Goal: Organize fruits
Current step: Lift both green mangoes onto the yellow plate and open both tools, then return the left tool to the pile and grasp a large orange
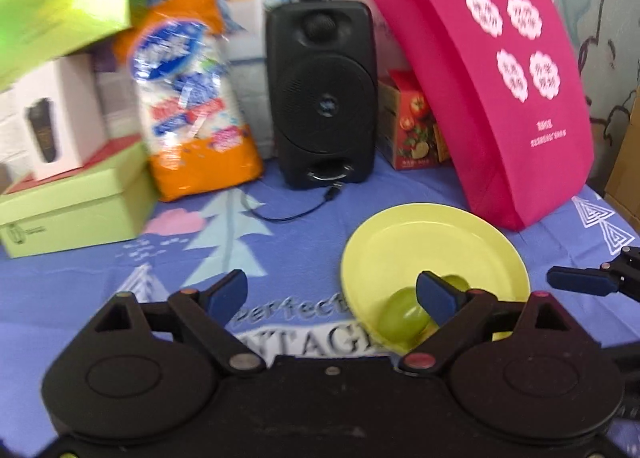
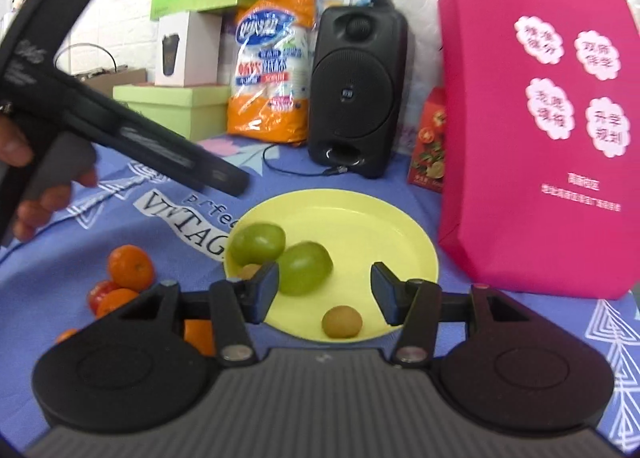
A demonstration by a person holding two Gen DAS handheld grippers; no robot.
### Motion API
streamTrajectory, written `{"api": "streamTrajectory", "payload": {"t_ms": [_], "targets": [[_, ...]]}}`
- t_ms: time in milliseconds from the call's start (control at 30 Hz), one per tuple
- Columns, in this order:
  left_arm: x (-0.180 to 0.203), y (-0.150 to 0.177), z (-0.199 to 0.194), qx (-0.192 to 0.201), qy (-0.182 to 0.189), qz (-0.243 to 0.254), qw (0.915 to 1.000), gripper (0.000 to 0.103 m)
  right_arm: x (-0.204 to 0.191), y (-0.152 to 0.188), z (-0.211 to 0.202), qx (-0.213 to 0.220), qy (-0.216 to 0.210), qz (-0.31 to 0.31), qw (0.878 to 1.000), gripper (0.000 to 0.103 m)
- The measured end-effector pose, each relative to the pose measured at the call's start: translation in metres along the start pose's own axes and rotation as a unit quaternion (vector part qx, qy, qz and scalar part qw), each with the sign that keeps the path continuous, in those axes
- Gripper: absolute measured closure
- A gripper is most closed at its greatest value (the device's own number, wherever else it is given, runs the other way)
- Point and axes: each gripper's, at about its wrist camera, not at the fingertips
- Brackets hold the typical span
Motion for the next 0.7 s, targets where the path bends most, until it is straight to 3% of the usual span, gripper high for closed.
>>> {"api": "streamTrajectory", "payload": {"t_ms": [367,533,700], "targets": [[-0.008,0.103,-0.084,0.014,0.006,-0.040,0.9991,0.012,-0.043,0.055,-0.063,-0.014,-0.063,-0.029,0.998,0.053],[0.001,0.139,-0.098,0.013,0.044,-0.059,0.9972,0.012,-0.063,0.074,-0.079,-0.022,-0.093,-0.037,0.995,0.053],[0.021,0.153,-0.089,-0.002,0.046,-0.032,0.9985,0.017,-0.078,0.084,-0.078,-0.039,-0.100,-0.050,0.993,0.053]]}}
Point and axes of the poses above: each gripper's, at about its wrist camera, not at the fingertips, and z roughly the way its jaws point, x to its right, y to its underside, and after that the axes turned 6 degrees about -x, right-handed
